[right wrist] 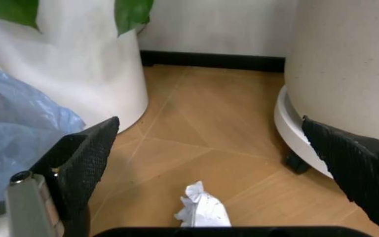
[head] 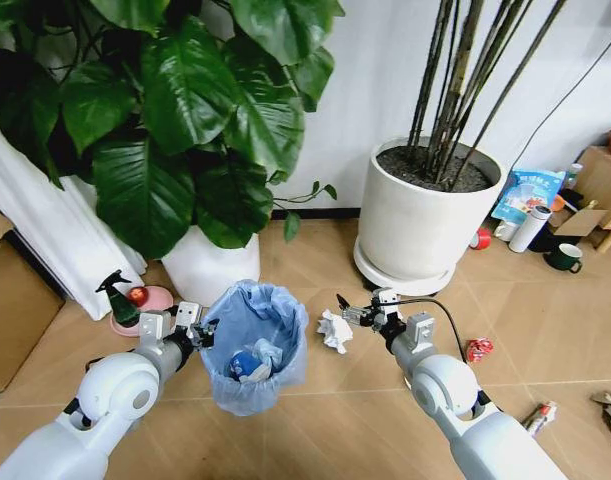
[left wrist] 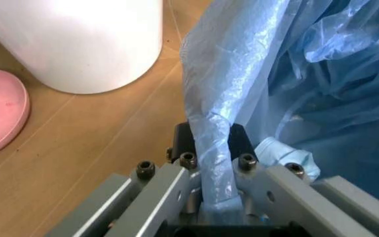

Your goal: Pick up the trash bin and place the garbage on the floor into it.

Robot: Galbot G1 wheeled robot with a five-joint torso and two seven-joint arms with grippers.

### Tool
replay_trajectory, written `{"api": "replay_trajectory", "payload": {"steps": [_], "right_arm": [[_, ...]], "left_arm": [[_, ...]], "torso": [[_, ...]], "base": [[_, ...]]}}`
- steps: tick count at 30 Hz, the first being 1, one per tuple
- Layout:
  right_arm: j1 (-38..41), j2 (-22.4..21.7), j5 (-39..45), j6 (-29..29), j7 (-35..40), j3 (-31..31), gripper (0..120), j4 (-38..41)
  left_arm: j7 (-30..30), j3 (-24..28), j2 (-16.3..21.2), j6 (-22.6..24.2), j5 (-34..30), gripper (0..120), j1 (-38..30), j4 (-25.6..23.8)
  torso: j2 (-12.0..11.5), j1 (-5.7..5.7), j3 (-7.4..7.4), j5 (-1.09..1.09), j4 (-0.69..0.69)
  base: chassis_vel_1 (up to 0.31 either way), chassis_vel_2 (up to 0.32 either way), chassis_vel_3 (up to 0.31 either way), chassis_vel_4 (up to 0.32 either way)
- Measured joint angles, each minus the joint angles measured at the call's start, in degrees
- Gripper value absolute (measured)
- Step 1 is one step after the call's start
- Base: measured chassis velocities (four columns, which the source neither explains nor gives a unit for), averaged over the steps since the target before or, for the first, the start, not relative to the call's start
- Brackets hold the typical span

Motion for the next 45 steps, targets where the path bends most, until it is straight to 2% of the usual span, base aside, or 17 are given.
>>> {"api": "replay_trajectory", "payload": {"steps": [3, 11, 34, 39, 41, 42, 45], "right_arm": [[-0.1, 0.4, -0.4, -0.2, 0.0, 0.6, 100, -0.2], [-0.5, 0.9, -0.8, -0.1, 0.1, 1.0, 100, -0.4], [-1.1, 1.4, -1.4, -0.3, -0.8, 1.5, 100, -2.5], [-1.6, 1.1, -3.5, -0.5, -4.4, 1.5, 100, -7.0], [-1.5, 1.1, -5.1, -0.1, -8.1, 1.1, 100, -11.3], [-1.2, 1.1, -6.1, 0.2, -12.2, 1.0, 100, -13.7], [-0.4, 0.6, -7.4, 0.5, -16.4, 0.6, 100, -16.7]], "left_arm": [[0.1, 0.0, -0.2, -0.1, 0.2, 0, 0.0, 0.2], [0.1, 0.1, -0.1, -0.2, 0.3, 0, 0.0, 0.1], [0.0, 0.2, -0.2, -0.3, 0.5, 0, 0.4, 0.0], [0.0, 0.0, -0.2, -0.3, 0.5, 0, 0.6, 0.0], [0.1, 0.0, -0.3, -0.4, 0.5, 0, 0.6, 0.0], [0.1, 0.0, -0.3, -0.4, 0.5, 0, 0.5, 0.0], [0.2, 0.0, -0.3, -0.4, 0.5, 0, 0.4, 0.0]], "torso": [[0.0, 0.0, 0.0, -0.04, 0.02], [0.0, 0.0, 0.0, 0.0, 0.02], [0.0, 0.0, 0.01, -0.01, 0.01], [0.0, 0.0, 0.01, -0.01, 0.02], [0.0, 0.0, 0.01, 0.02, 0.02], [0.0, 0.0, 0.0, 0.02, 0.01], [0.0, 0.0, 0.0, -0.01, 0.01]], "base": [[0.0, 0.0, 0.0, 0.0], [0.025, 0.054, 0.01, -0.038], [-0.088, 0.085, 0.082, -0.081], [-0.023, 0.038, 0.046, -0.025], [0.0, 0.0, 0.0, 0.0], [0.0, 0.0, 0.0, 0.0], [0.0, 0.0, 0.0, 0.0]]}}
